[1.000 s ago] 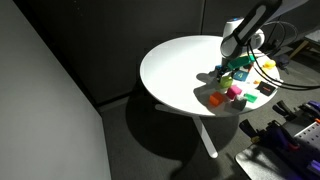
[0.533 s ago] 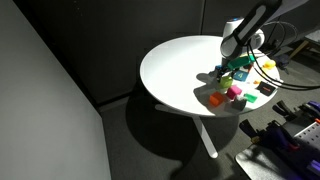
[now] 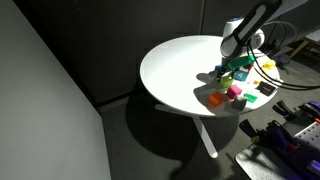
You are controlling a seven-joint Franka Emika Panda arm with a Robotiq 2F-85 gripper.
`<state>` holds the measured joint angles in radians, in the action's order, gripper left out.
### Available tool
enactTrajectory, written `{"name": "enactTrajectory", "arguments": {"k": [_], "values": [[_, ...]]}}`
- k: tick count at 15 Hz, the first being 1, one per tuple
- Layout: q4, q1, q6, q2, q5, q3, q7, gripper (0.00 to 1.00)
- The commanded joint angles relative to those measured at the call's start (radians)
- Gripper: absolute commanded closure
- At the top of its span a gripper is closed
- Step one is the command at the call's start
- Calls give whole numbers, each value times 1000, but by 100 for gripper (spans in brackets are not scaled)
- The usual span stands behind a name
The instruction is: Put the yellow block on the pink block
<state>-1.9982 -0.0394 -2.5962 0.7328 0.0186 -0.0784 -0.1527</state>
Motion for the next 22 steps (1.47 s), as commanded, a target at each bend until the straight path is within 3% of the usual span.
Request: {"name": "enactTrajectory", "arguments": {"k": [1, 5, 6, 7, 12, 15, 22], "values": [[4, 0, 3, 2, -1, 0, 1, 0], [5, 2, 0, 5, -1, 1, 4, 0], [7, 3, -1, 8, -1, 2, 5, 9], [7, 8, -1, 8, -4, 7, 13, 26], [-26, -6, -14, -32, 3, 2, 5, 66], [-57, -13, -21, -74, 6, 3, 6, 72], [-149, -33, -8, -191, 12, 6, 5, 72]]}}
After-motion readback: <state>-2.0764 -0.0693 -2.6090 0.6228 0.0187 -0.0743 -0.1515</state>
